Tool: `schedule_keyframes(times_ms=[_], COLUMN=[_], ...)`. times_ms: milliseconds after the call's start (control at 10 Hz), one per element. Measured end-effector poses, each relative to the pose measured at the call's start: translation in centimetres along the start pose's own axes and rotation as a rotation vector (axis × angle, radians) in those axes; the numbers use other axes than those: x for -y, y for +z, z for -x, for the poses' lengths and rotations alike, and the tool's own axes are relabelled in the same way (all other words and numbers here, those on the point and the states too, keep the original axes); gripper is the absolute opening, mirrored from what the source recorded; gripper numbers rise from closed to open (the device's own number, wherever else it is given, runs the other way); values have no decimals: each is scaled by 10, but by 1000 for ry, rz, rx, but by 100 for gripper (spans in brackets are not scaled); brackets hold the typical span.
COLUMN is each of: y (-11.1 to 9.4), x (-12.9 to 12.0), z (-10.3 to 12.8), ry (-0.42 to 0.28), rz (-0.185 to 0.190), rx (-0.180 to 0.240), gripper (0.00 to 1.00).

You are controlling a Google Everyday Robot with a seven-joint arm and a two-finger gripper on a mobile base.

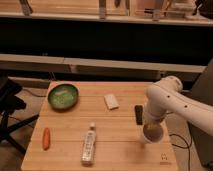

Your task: Place the ceramic cup in the ceramic bowl

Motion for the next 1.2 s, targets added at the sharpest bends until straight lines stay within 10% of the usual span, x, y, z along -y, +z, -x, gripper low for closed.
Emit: schedule_keyframes(times_ms=[1200], y=[-31], x=[24], z=[-11], ry=[-8], rz=[7], rx=[-75], gripper=[0])
